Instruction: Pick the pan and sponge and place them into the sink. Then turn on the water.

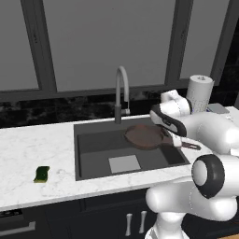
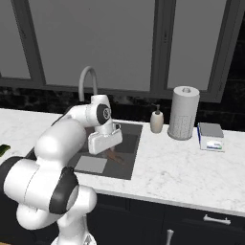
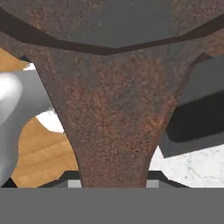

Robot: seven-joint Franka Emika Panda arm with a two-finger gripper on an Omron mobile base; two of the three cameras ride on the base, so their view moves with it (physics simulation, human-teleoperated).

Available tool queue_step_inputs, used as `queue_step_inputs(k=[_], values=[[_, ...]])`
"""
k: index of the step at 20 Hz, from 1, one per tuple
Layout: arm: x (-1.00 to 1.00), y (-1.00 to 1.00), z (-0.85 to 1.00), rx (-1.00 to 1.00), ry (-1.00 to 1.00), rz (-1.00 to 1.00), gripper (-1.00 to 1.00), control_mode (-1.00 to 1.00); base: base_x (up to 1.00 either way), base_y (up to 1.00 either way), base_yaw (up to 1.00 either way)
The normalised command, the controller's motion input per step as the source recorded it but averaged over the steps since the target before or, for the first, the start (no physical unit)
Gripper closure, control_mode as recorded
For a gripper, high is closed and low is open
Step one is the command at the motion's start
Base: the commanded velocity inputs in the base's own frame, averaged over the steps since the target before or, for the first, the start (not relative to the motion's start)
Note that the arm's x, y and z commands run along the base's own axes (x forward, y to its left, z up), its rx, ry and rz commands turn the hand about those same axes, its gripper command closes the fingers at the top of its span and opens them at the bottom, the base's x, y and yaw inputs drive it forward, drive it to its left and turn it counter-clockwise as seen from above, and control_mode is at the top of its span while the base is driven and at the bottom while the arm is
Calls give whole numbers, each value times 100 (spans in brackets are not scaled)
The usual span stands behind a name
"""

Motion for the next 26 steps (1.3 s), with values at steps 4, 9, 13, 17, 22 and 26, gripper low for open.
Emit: queue_step_inputs(k=[4, 9, 13, 17, 22, 26], values=[[0, 64, 0, 0, 11, 0, 100, -100, 0, 0, 0], [-12, 26, -19, 3, -9, 1, 100, -100, 0, 0, 0], [-2, 0, -26, 16, -17, 3, 100, -100, 0, 0, 0], [16, -1, -9, 18, -6, 7, 100, -100, 0, 0, 0], [52, -1, -7, 2, 1, 4, 100, -100, 0, 0, 0], [65, 0, -31, 0, 1, 2, 100, -100, 0, 0, 0]])
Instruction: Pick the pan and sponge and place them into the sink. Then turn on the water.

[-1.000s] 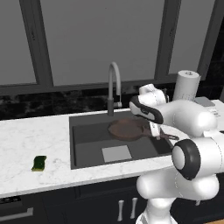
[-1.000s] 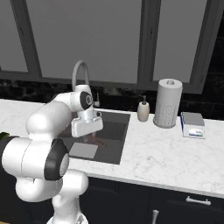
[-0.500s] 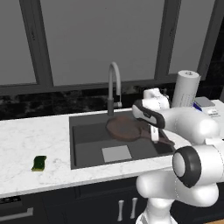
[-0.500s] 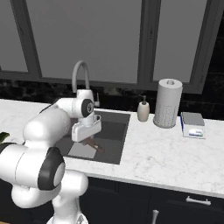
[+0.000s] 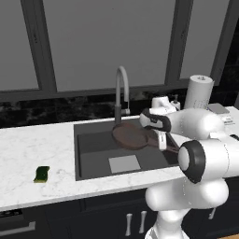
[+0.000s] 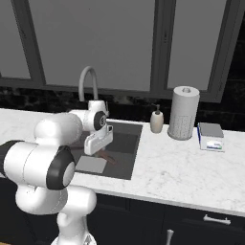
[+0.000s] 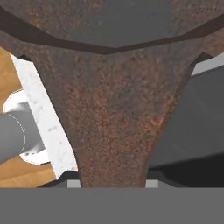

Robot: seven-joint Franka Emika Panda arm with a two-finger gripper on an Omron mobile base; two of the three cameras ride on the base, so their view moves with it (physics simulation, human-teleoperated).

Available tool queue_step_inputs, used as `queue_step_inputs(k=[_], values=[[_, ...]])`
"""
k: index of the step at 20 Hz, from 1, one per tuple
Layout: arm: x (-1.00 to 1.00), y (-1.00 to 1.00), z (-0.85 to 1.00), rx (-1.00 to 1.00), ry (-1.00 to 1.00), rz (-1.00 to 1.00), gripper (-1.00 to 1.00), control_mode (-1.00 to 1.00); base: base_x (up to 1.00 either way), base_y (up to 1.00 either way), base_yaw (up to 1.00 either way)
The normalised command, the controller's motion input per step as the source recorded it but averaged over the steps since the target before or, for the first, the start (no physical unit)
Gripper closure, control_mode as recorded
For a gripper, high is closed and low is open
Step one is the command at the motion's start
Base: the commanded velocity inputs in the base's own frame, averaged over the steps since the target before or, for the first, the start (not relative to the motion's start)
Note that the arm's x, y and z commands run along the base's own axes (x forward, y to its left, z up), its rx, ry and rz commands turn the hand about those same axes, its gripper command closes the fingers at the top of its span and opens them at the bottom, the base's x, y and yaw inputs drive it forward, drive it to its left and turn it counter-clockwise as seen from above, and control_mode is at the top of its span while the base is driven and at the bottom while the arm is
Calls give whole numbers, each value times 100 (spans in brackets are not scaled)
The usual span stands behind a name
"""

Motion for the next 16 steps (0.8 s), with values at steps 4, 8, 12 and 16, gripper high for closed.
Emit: queue_step_inputs(k=[4, 8, 12, 16], values=[[49, -10, -47, 4, 0, 1, 100, -100, 0, 0, 0], [40, -22, -53, 11, 0, 1, 100, -100, 0, 0, 0], [38, -10, -45, 12, 0, 1, 100, -100, 0, 0, 0], [50, 0, -37, 0, 0, 1, 100, -100, 0, 0, 0]])
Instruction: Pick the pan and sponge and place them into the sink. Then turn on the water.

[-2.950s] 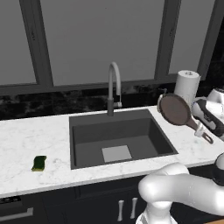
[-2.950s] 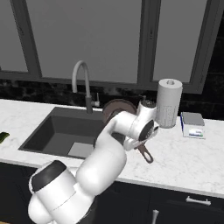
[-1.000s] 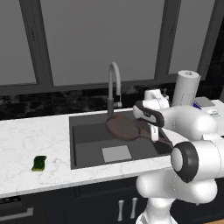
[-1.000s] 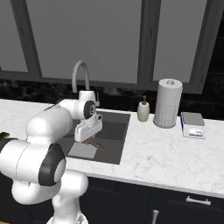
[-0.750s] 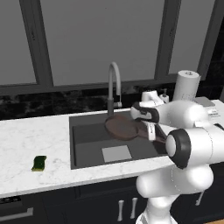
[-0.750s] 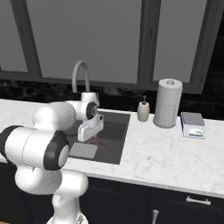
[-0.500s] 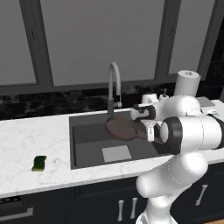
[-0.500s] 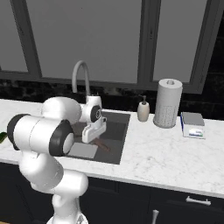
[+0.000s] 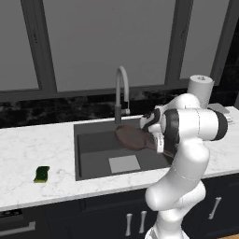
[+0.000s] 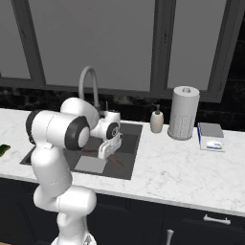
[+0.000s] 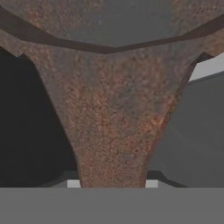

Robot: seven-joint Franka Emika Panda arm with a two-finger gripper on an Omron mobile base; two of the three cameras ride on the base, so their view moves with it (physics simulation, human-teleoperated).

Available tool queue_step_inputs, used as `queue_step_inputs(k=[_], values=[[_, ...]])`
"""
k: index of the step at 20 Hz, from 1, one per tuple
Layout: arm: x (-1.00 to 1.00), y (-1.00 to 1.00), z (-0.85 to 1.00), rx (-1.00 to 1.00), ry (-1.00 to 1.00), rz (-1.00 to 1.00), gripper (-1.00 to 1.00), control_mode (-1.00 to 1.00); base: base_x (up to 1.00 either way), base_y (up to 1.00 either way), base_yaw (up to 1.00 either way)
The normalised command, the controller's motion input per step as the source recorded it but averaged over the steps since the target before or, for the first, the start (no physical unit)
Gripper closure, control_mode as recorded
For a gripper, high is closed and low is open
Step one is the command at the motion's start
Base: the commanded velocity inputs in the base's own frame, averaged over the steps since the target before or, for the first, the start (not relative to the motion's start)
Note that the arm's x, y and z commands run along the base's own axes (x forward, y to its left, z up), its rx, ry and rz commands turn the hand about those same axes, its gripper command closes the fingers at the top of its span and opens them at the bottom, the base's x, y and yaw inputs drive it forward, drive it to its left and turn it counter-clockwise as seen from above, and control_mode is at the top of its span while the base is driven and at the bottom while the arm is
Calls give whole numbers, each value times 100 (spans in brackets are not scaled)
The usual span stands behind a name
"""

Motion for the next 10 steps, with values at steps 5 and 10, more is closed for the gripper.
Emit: queue_step_inputs(k=[5, 10], values=[[46, 0, -55, 0, 0, 2, 100, -100, 0, 0, 0], [38, 0, -64, 0, 0, 2, 100, -100, 0, 0, 0]])
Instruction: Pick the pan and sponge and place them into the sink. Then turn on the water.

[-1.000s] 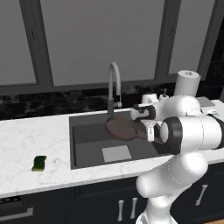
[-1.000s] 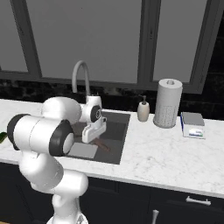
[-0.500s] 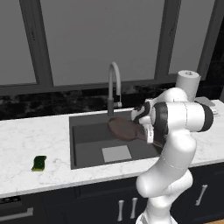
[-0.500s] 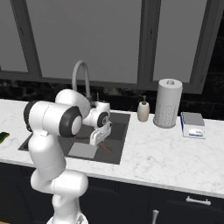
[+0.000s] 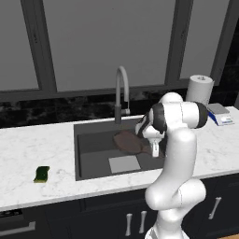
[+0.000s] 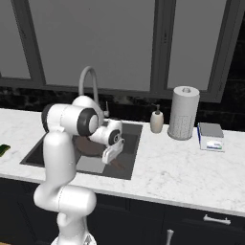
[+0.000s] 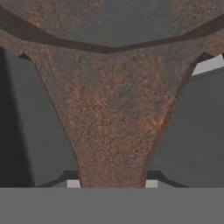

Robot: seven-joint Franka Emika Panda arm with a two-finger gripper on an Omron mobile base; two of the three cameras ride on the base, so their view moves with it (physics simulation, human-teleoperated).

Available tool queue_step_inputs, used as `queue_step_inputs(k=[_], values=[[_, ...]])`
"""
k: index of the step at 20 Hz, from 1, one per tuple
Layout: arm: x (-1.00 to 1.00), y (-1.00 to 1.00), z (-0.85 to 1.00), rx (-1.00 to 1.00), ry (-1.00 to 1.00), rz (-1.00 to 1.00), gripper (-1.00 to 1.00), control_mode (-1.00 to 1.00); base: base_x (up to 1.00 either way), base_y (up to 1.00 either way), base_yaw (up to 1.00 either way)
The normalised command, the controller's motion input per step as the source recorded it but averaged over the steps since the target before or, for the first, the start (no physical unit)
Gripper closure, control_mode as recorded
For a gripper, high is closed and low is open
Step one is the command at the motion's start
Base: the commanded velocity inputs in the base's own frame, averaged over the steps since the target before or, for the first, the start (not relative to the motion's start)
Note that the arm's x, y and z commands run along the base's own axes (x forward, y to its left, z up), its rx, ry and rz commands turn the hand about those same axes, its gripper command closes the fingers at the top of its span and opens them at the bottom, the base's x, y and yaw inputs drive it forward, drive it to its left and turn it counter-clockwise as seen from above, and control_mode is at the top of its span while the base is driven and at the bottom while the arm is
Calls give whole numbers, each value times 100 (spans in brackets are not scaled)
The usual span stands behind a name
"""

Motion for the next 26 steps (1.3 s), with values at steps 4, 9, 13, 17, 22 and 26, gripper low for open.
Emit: queue_step_inputs(k=[4, 9, 13, 17, 22, 26], values=[[36, 0, -66, 0, -1, 2, 100, -100, 0, 0, 0], [39, 0, -72, 0, -2, 2, 100, -100, 0, 0, 0], [39, 0, -74, 0, -2, 4, 100, -100, 0, 0, 0], [39, 0, -72, 0, -2, 4, 100, -100, 0, 0, 0], [11, 0, -40, 0, -11, 2, -100, -100, 0, 0, 0], [-14, 0, 0, 0, -24, 0, -100, -100, 0, 0, 0]])
